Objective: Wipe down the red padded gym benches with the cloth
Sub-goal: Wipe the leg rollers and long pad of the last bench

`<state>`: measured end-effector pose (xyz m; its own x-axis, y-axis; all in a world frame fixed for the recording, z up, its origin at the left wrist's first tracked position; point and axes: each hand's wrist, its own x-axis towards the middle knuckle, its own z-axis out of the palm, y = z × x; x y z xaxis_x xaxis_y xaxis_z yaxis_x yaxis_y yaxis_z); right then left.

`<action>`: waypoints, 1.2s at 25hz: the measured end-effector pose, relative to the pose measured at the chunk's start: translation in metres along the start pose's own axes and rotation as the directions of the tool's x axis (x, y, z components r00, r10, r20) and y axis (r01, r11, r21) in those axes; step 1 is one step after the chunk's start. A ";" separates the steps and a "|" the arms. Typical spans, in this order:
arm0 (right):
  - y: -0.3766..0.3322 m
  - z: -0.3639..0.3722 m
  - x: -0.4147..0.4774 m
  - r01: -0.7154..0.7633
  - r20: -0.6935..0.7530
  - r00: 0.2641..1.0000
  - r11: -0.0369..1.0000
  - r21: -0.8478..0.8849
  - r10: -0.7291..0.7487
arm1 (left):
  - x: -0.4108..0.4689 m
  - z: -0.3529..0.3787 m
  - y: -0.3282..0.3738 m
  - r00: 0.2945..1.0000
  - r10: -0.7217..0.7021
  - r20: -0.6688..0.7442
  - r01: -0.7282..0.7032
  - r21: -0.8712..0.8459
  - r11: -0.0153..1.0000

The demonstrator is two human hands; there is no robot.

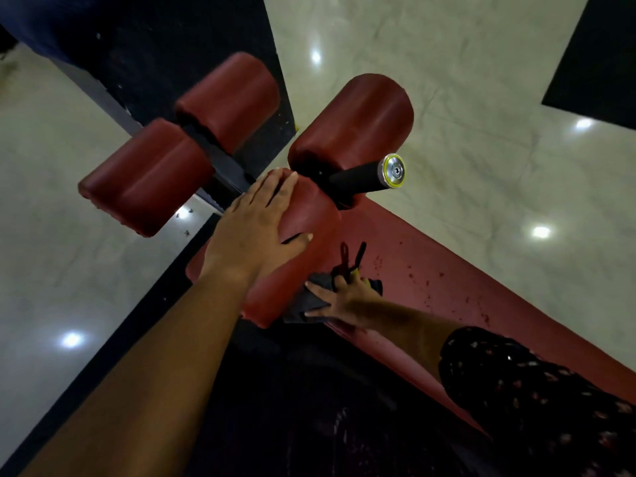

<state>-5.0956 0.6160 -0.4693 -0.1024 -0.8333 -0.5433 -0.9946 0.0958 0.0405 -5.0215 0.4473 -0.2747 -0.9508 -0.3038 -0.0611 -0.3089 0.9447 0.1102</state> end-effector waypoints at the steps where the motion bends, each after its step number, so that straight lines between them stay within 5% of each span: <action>1: 0.014 -0.006 0.004 -0.011 -0.045 0.999 0.999 -0.034 0.009 | 0.000 0.000 0.000 1.000 -0.001 0.001 0.001 0.003 1.000; 4: 0.071 -0.022 0.011 -0.123 -0.061 0.991 0.988 -0.093 0.118 | -0.001 -0.001 0.002 1.000 0.004 0.009 -0.004 0.012 1.000; 8: 0.161 -0.019 0.027 -0.412 -0.044 0.908 0.908 0.082 0.416 | 0.000 0.000 0.000 1.000 0.004 -0.004 -0.004 0.009 1.000; 10: 0.184 -0.010 0.033 -0.580 0.011 0.786 0.732 0.357 0.618 | -0.001 0.001 0.000 1.000 0.009 -0.028 -0.008 0.029 1.000; 12: 0.185 0.007 0.032 -0.471 0.083 0.778 0.492 0.732 0.622 | 0.001 0.003 -0.001 1.000 0.005 -0.010 -0.005 0.039 0.999; 14: 0.154 0.010 0.026 -0.355 0.130 0.788 0.270 0.895 0.602 | 0.001 0.004 -0.003 1.000 -0.015 0.000 0.015 0.049 0.999; 16: 0.115 0.002 0.027 -0.418 0.212 0.721 0.170 0.892 0.660 | 0.001 0.005 -0.003 1.000 -0.023 -0.011 0.023 0.059 0.998; 18: 0.070 -0.016 0.022 -0.565 0.277 0.682 0.246 0.787 0.677 | 0.002 0.005 -0.002 0.999 -0.021 -0.024 0.022 0.058 0.998; 20: 0.016 -0.019 0.011 -0.554 0.274 0.770 0.389 0.736 0.577 | 0.002 0.005 -0.001 0.999 -0.019 -0.032 0.021 0.059 0.998; 24: -0.071 0.017 -0.029 -0.353 0.106 0.933 0.814 0.462 0.345 | 0.005 0.005 -0.005 0.999 -0.013 -0.030 0.015 0.068 0.998; 30: -0.004 0.055 -0.048 0.034 -0.169 0.985 0.999 0.034 -0.028 | 0.004 0.006 -0.006 1.000 -0.009 -0.021 0.010 0.052 0.999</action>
<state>-5.0856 0.6854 -0.4894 -0.0762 -0.9158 -0.3944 -0.9963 0.0857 -0.0067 -5.0238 0.4415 -0.2818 -0.9483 -0.3147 -0.0408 -0.3167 0.9467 0.0584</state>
